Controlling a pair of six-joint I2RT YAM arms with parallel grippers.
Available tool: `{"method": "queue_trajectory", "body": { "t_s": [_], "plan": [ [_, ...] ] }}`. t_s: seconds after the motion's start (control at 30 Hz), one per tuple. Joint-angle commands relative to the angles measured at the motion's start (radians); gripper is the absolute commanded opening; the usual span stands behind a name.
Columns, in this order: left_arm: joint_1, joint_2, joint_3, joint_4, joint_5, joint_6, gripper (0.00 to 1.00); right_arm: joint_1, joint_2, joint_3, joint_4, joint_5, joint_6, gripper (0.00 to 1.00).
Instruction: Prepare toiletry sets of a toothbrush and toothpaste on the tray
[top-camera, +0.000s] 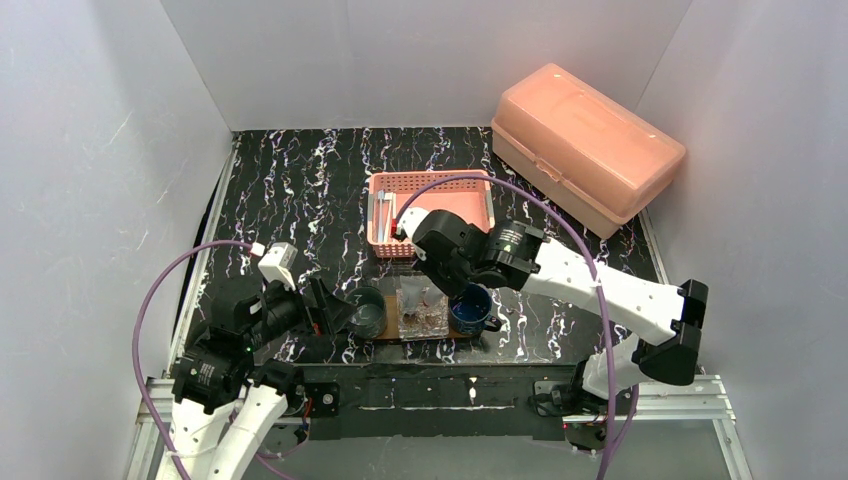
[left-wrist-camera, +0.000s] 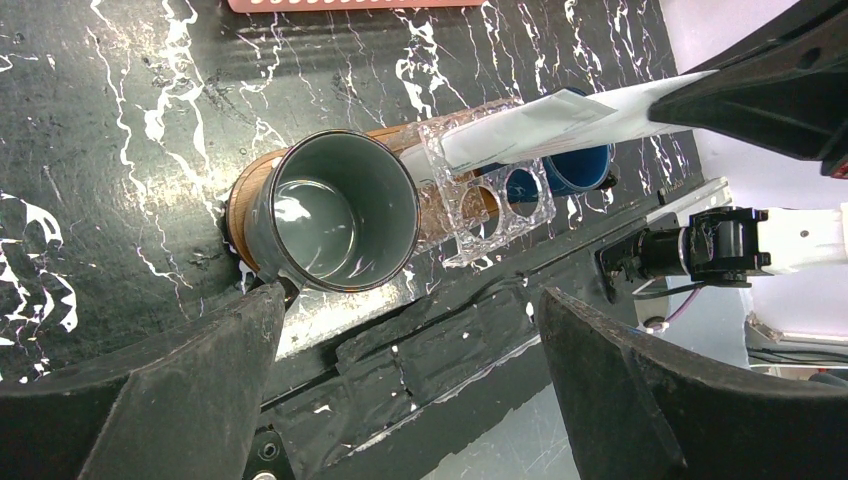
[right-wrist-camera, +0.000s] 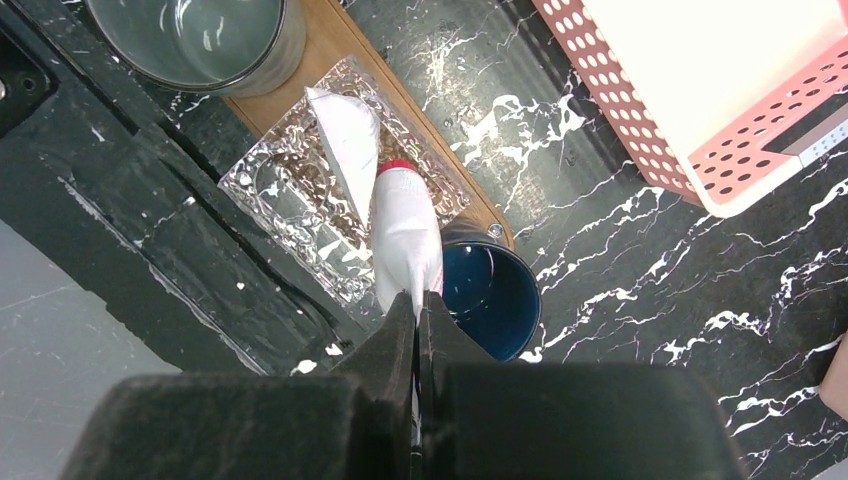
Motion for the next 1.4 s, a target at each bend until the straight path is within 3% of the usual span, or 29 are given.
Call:
{"method": "queue_trajectory", "body": {
  "t_s": [0.0, 1.13, 1.37],
  "plan": [
    [-0.002, 0.004, -0.002, 0.008, -0.001, 0.001, 0.98, 0.005, 0.011, -0.007, 0.056, 0.027, 0.002, 0.01],
    [-0.001, 0.014, -0.005, 0.016, 0.018, 0.007, 0.98, 0.005, 0.17, 0.012, 0.042, 0.013, -0.016, 0.01],
    [-0.002, 0.017, -0.007, 0.019, 0.021, 0.007, 0.98, 0.006, 0.177, 0.016, 0.045, 0.015, -0.02, 0.17]
  ]
}}
